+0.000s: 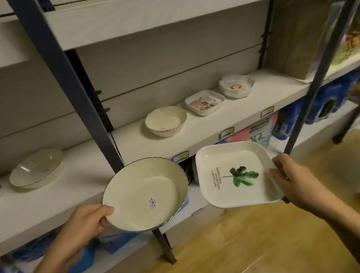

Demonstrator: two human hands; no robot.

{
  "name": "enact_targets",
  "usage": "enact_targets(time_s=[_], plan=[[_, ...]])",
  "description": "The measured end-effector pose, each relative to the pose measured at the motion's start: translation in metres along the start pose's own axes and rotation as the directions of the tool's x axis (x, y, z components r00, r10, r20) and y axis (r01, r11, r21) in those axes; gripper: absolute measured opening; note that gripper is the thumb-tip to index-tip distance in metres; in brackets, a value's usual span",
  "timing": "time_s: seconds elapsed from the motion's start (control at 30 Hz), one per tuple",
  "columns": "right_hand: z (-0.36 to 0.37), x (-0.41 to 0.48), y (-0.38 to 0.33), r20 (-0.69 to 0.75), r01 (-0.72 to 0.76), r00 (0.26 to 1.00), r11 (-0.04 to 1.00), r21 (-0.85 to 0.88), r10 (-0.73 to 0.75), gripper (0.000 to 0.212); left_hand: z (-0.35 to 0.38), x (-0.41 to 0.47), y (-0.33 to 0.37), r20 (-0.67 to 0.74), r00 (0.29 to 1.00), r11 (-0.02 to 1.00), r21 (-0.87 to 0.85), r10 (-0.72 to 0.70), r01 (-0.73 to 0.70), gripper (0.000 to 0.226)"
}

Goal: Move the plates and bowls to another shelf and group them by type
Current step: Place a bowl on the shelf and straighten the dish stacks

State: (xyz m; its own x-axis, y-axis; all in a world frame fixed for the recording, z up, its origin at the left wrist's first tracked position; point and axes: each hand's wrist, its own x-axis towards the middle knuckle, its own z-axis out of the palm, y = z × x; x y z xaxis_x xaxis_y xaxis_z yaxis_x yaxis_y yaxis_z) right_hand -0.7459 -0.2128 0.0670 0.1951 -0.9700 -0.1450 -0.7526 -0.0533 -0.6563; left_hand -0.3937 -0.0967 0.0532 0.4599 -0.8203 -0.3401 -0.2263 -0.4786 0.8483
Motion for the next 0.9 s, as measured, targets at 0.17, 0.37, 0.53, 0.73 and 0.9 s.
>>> enact_targets(time_s=[0.17, 0.37, 0.53, 0.73, 0.9], plan=[[-0.027, 0.052, 0.027, -0.032, -0.021, 0.999, 1.000, 0.006, 0.021, 0.017, 0.043, 0.043, 0.029, 0.006, 1.000, 1.000, -0.006, 0.005, -0.005, 0.036], [-0.060, 0.135, 0.045, -0.055, -0.003, 0.998, 1.000, 0.017, 0.004, 0.018, 0.098, 0.103, 0.076, -0.042, 0.999, 1.000, -0.004, 0.007, -0.007, 0.037], [-0.083, 0.204, 0.048, -0.034, 0.036, 0.999, 0.999, 0.039, -0.035, 0.022, 0.130, 0.143, 0.107, -0.091, 0.996, 1.000, 0.012, 0.002, -0.001, 0.030], [-0.098, 0.287, 0.060, 0.084, 0.054, 0.995, 0.997, 0.059, -0.059, 0.019, 0.148, 0.170, 0.130, -0.231, 0.973, 0.996, 0.087, -0.013, 0.034, 0.030], [-0.097, 0.370, 0.066, 0.157, 0.138, 0.978, 0.990, -0.016, -0.134, 0.018, 0.169, 0.180, 0.151, -0.366, 0.929, 0.991, 0.088, -0.057, 0.096, 0.037]])
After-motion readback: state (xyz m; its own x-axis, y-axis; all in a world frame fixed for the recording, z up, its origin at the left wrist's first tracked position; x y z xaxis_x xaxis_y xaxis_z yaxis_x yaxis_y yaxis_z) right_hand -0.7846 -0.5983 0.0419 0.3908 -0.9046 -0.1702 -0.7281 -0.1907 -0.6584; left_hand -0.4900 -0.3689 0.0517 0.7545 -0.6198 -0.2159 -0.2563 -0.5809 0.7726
